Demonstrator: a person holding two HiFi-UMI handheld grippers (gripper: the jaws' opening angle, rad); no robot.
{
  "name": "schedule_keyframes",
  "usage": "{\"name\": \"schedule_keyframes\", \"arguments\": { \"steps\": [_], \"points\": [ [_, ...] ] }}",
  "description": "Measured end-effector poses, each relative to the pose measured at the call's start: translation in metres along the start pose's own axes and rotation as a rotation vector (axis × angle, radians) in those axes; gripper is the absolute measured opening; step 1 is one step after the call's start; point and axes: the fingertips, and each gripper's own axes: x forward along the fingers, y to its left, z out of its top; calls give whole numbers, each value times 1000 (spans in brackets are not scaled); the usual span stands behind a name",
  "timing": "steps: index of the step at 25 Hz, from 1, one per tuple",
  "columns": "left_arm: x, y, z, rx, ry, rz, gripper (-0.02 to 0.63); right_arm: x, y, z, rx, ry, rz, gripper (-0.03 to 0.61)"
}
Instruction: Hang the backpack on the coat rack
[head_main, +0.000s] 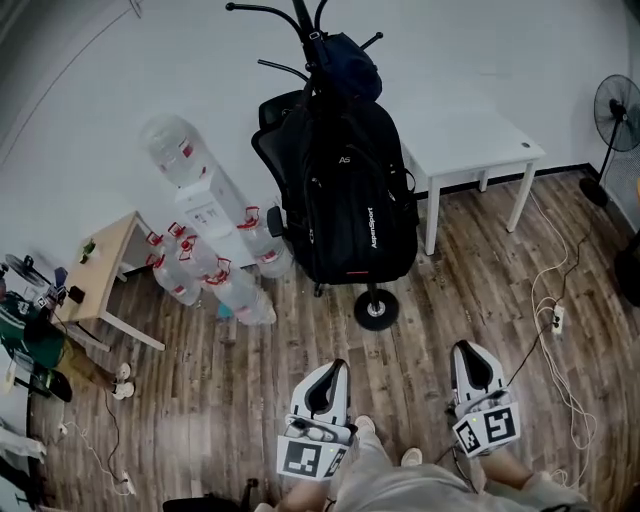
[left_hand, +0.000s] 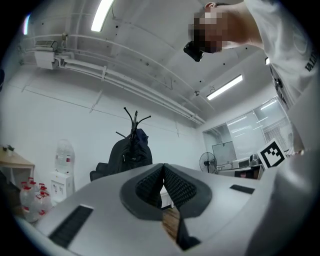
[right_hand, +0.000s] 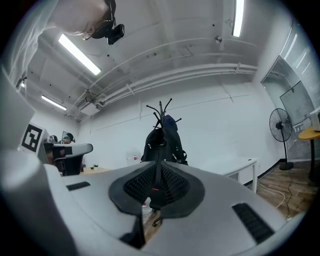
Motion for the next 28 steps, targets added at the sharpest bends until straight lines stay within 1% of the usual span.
{"name": "schedule_keyframes", "arguments": {
  "steps": [3,5,9,12,17,20,23,28],
  "points": [
    [-24,-19,2,17,31,36,8,-22,7,-6,11,27,51,40],
    [-36,-27,1,12,53,55,8,-33,12,-12,23,55,79,40],
    [-57,-27,5,17,66,85,8,-53,24,-20,26,89,102,40],
    [-69,-24,6,11,74,94,8,-66,29,-28,29,106,94,40],
    [-88,-17,9,-3,67,71,8,-80,44,-42,13,146,60,40],
    [-101,-7,13,-13,55,57,8,-81,61,-46,5,169,39,40],
    [-118,3,10,-31,41,43,8,-84,85,-48,-26,179,39,40],
    [-144,16,3,-67,39,15,8,-92,114,-44,-46,155,16,40]
  ]
}}
